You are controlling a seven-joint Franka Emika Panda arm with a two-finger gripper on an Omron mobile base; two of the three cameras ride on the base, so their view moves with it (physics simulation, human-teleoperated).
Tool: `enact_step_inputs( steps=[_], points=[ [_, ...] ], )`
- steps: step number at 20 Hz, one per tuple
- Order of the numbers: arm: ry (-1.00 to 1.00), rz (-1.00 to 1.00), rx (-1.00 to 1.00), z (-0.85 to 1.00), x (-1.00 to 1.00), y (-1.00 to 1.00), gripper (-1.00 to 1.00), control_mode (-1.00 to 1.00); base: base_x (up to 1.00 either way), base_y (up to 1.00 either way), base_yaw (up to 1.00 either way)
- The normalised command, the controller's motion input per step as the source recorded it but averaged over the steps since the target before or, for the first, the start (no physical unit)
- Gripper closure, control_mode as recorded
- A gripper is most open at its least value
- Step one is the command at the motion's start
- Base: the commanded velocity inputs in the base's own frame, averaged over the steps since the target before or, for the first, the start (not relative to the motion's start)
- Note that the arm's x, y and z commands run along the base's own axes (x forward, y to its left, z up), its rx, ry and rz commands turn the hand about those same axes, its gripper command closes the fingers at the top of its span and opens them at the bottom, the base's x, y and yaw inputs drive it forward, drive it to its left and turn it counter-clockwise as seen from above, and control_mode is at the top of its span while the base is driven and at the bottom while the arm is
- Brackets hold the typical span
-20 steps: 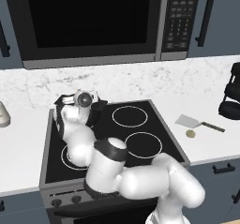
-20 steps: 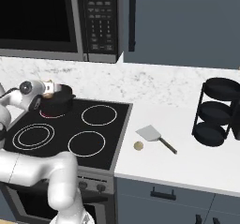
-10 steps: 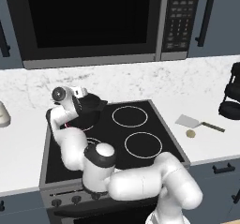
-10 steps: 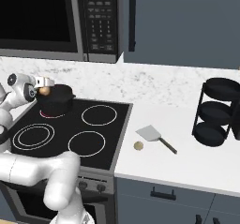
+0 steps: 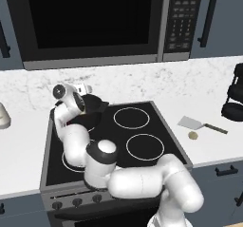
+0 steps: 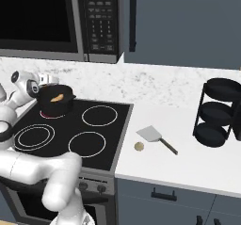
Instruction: Put the squash and garlic in the pot. Retrieve the spatula and lightly stir the vegetables in the pot.
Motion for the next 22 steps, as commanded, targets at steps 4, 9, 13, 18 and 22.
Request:
enact_step_inputs(
  steps=[4, 9, 13, 18, 22],
  points=[
    [-0.11, 0.0, 0.0, 0.05, -0.8, 0.13, -1.0, -1.0, 0.0, 0.0, 0.0],
    [-0.06, 0.0, 0.02, 0.24, -1.0, 0.05, -1.0, -1.0, 0.0, 0.0, 0.0],
    [-0.01, 0.0, 0.14, 0.43, -1.0, -0.49, -1.0, -1.0, 0.0, 0.0, 0.0],
    [0.03, -0.01, 0.24, 0.52, -1.0, -0.98, -1.0, -1.0, 0.0, 0.0, 0.0],
    [0.17, -0.06, 0.28, 0.28, -0.91, -1.0, -1.0, -1.0, 0.0, 0.0, 0.0]
  ],
)
